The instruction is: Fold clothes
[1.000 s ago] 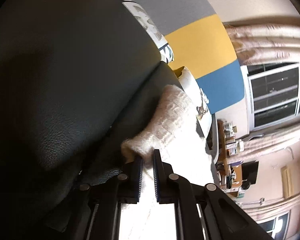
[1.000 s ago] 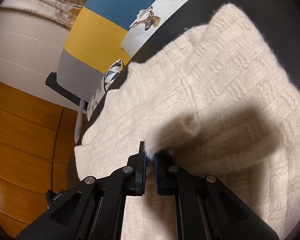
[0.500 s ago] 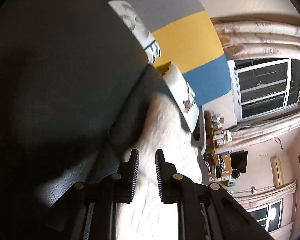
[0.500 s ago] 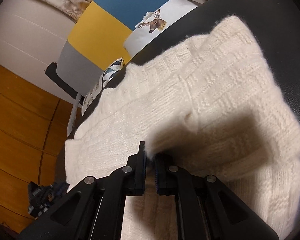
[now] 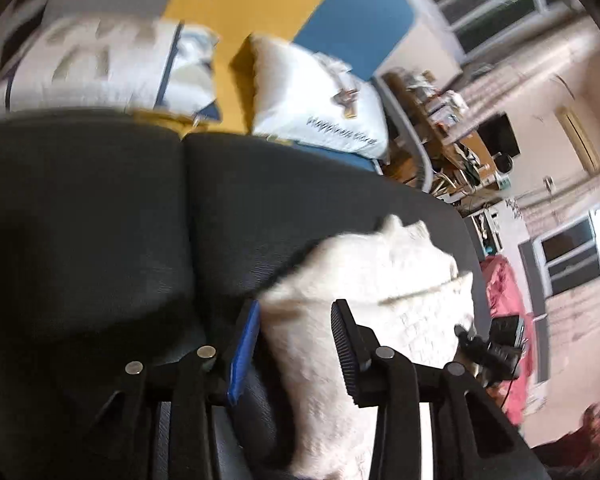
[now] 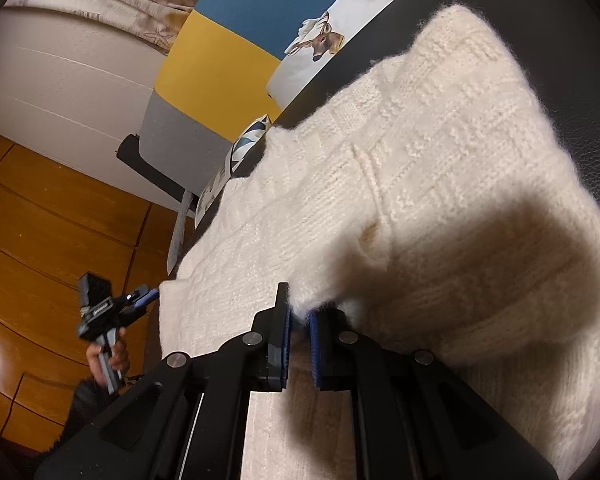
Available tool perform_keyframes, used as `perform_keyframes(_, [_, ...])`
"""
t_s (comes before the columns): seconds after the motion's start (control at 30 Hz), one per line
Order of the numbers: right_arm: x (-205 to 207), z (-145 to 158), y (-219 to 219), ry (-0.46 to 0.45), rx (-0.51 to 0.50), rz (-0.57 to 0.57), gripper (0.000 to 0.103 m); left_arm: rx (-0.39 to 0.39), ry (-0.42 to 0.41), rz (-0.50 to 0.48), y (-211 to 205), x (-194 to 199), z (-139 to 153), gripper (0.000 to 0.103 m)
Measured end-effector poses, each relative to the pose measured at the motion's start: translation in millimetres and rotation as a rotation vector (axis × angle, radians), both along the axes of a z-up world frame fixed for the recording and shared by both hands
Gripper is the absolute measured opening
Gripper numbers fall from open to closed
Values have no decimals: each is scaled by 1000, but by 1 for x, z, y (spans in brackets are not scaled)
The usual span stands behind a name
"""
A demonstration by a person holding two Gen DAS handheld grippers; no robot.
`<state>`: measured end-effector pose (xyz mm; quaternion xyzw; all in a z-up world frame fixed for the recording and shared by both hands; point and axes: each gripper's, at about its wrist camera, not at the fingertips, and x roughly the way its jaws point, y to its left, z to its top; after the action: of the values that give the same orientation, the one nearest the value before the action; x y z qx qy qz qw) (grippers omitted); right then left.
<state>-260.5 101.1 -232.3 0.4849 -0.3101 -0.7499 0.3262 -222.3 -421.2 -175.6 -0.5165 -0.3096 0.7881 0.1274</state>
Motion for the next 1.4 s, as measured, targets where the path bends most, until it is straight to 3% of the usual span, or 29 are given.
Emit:
perform_keyframes(0.1, [1,3,-5,12,16,0,9,84,-45,-15,-12,1,-20,38])
perform_keyframes(0.2, [2,6,-11,20,28,-3,9,180,2,-35,-14,10,-29,40])
perform_keyframes(0.33, [2,9,-11,21,40,-5,9,230,37,-60,-2,8,-34,38])
perform_keyframes(0.37, [2,9,-12,21,42,-5,9,210,50,-57,4,9,-32,35])
perform_keyframes(0.4, [2,10,-12,21,46,-6,9,179,78,-54,6,12,-27,19])
perform_keyframes(0.43, [2,10,-12,21,50,-6,9,148,106,-52,9,16,-22,12])
perform_keyframes(0.53, [4,18,-14,50,105,-14,11,28,271,-45,21,40,12,10])
perform_keyframes(0.57, [6,24,-18,87,154,-13,13,-33,277,-36,25,44,17,10])
perform_keyframes(0.67, [11,30,-34,145,261,16,14,-317,184,-6,39,44,10,10])
perform_keyframes(0.73, [10,30,-37,145,263,19,14,-366,107,25,42,36,-6,14])
perform_keyframes(0.77, [10,30,-35,148,266,18,14,-342,95,49,41,34,-11,15])
perform_keyframes(0.83, [11,31,-32,152,269,15,14,-225,124,115,32,40,-7,22])
perform_keyframes(0.97, [8,26,-18,125,214,1,14,29,159,207,19,65,2,24])
perform_keyframes(1.17, [7,21,-5,91,131,-7,14,381,152,327,16,147,-16,31])
perform_keyframes(1.27, [9,22,-7,99,140,-10,14,477,124,403,30,180,-37,38])
perform_keyframes(1.4, [9,22,-8,100,141,-13,14,576,101,480,55,193,-60,39])
